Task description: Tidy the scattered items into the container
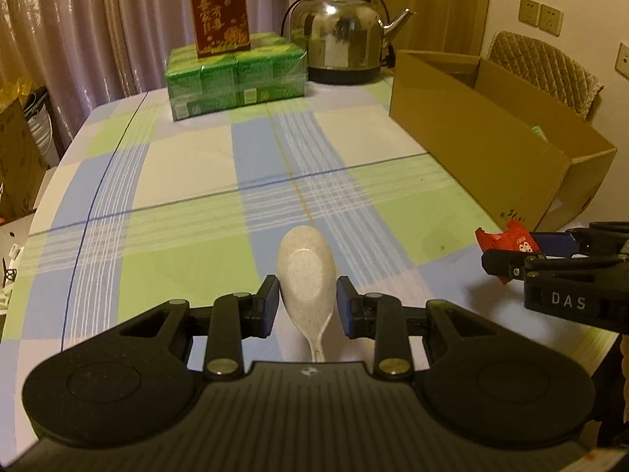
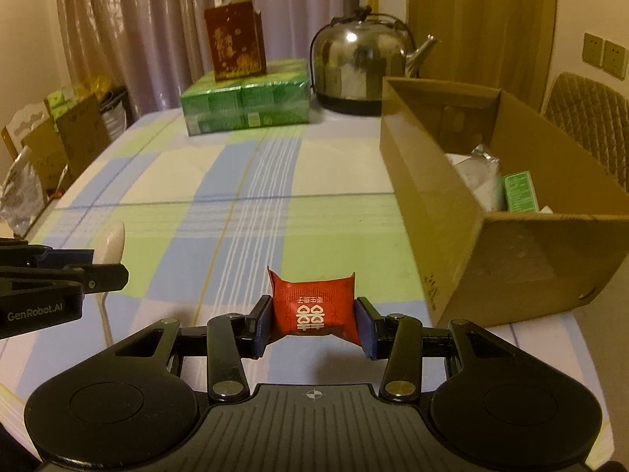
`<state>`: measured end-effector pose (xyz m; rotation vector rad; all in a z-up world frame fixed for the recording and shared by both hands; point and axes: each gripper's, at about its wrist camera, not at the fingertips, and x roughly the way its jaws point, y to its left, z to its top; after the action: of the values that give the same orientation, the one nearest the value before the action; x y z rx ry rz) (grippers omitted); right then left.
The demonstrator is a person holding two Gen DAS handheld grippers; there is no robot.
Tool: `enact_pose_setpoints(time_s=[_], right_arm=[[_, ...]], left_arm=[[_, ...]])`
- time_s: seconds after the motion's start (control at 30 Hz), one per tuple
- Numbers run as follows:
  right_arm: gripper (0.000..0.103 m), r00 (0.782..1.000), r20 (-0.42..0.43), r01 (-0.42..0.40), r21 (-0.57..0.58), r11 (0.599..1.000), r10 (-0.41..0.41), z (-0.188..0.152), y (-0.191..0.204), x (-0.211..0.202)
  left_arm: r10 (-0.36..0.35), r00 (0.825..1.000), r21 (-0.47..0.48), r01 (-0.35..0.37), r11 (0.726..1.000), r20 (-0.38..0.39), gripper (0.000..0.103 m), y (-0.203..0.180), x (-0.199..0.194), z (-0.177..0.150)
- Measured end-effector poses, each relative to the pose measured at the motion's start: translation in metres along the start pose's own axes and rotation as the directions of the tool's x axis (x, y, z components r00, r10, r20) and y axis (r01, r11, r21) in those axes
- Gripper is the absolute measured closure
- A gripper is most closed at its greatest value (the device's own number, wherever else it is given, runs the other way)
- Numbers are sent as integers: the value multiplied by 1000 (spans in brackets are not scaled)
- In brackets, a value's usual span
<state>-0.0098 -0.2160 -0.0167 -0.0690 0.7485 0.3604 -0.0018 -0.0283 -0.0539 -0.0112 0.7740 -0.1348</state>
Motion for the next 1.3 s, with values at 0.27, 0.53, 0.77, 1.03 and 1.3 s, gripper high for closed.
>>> enact_pose_setpoints(time_s=[0.27,0.53,0.77,1.03,1.3], right_arm=[[62,1000,7,4,19,1000,-4,-2,-10,-6],[62,1000,-25,2,31,1000,-1,-8,-15,8],[62,999,-49,2,40,999,0,-10,-21,23],[61,998,-57,-20,42,999,22,-13,-14,30],[61,999,-50,-15,48,999,18,-12,-18,27]], left_arm=[[-19,1000,2,19,1000,18,77,-9,-5,7],[-97,992,-17,96,995,-84,77,-1,49,15],[-173,972,-101,158,982,-157,77,20,87,5],[-112,981,-45,106,993,-158,67,29,86,-9],[-49,989,11,51,999,-139,64,11,79,-20]])
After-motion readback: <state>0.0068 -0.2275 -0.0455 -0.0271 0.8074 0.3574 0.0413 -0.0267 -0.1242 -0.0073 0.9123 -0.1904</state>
